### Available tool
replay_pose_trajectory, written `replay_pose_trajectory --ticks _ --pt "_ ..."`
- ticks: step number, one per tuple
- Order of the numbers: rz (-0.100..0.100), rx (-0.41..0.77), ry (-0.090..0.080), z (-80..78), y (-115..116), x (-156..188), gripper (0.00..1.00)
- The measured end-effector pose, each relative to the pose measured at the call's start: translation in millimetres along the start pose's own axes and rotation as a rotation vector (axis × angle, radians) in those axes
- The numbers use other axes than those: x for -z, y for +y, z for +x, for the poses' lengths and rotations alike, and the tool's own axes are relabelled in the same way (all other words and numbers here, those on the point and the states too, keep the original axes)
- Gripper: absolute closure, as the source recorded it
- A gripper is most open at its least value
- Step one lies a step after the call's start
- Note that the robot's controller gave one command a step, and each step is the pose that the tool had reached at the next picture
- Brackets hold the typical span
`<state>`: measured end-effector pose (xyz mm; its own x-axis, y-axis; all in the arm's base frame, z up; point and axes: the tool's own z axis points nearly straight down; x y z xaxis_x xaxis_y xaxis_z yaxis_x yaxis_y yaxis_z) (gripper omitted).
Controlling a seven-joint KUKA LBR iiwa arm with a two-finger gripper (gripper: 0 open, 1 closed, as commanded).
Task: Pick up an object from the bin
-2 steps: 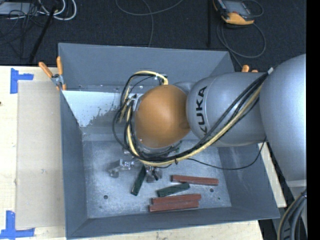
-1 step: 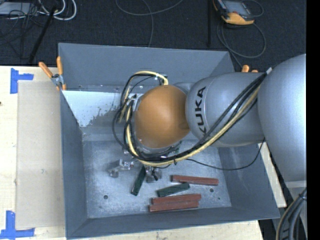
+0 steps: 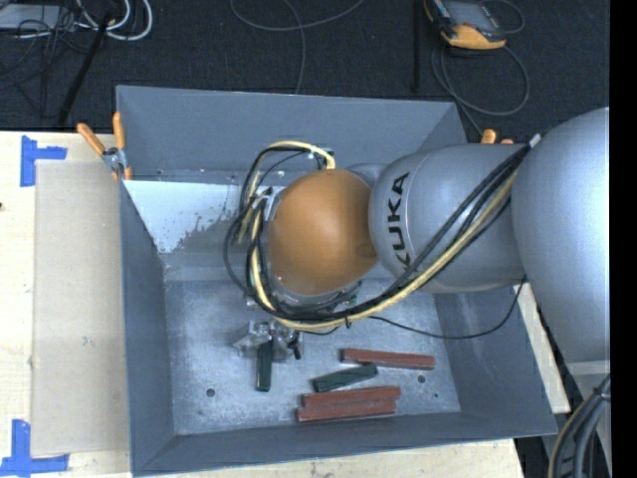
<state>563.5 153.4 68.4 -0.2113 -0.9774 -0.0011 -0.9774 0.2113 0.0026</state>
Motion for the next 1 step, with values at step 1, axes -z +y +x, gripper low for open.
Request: replay_pose_trajectory --ticks 1 --pt "0.007 -0.007 -0.003 -1.6 -0.8 69.6 1.00"
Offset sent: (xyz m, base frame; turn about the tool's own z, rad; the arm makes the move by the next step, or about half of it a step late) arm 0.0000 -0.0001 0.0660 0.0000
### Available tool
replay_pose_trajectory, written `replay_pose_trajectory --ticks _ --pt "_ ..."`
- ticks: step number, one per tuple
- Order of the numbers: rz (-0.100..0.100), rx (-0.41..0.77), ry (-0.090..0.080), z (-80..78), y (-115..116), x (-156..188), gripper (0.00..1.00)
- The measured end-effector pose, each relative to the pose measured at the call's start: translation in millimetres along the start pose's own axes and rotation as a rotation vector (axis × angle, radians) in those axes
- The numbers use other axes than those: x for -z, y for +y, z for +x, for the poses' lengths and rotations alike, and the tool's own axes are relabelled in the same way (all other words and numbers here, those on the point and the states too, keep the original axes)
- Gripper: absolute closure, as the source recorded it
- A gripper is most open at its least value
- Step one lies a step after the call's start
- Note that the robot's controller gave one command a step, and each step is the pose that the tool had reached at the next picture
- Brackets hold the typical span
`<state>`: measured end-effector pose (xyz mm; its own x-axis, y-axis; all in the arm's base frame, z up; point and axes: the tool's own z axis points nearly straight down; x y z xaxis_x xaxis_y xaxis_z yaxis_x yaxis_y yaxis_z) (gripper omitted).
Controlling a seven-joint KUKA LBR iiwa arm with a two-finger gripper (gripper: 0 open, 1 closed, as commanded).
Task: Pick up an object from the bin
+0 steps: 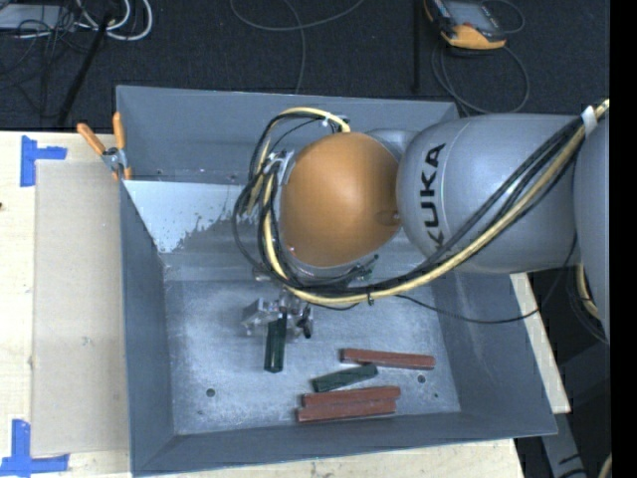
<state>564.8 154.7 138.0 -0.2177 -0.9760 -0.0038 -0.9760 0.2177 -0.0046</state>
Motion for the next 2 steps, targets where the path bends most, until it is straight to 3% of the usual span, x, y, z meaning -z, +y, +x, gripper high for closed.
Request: replay_pose_trajectory --ticks 2 --pt "-0.004 -0.015 0.002 -1.8 -0.5 27.5 1.00"
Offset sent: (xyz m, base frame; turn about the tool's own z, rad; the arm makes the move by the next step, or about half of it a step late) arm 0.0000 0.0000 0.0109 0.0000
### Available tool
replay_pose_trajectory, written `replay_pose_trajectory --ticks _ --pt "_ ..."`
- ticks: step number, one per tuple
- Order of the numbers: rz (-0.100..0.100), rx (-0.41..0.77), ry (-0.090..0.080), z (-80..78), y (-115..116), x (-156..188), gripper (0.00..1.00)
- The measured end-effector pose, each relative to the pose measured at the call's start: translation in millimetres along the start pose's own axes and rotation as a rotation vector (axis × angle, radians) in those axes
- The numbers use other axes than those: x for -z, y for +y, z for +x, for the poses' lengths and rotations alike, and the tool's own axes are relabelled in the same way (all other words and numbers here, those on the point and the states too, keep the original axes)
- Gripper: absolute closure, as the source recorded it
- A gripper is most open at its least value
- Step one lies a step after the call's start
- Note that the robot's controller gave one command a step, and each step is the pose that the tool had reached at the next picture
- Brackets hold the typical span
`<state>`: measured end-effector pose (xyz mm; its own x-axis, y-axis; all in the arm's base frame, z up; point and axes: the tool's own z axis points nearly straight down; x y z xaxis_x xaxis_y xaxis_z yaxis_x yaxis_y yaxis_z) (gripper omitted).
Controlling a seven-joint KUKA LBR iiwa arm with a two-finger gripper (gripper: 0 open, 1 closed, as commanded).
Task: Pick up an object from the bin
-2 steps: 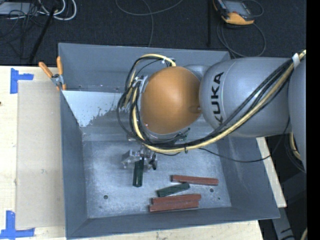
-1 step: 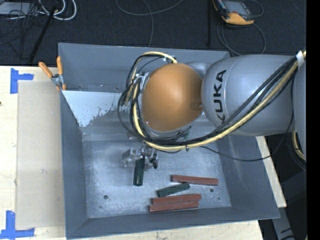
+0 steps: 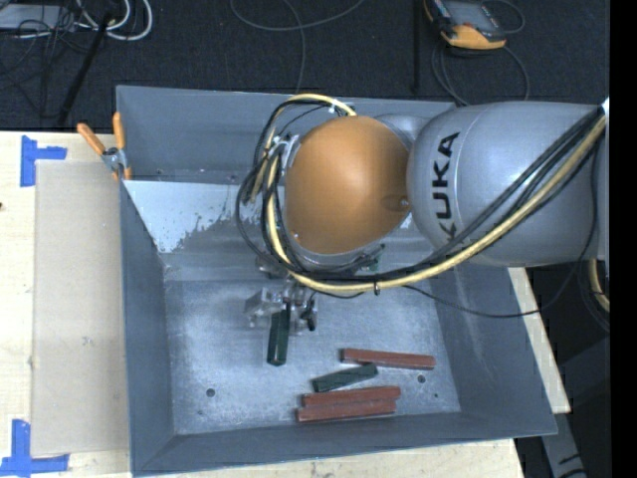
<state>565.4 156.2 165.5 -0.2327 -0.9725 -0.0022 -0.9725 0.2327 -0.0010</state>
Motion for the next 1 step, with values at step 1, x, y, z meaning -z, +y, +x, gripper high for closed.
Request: replay_pose_trajectory --ticks 1 --pt "0.000 -0.008 0.000 -1.0 -0.3 17.2 1.00"
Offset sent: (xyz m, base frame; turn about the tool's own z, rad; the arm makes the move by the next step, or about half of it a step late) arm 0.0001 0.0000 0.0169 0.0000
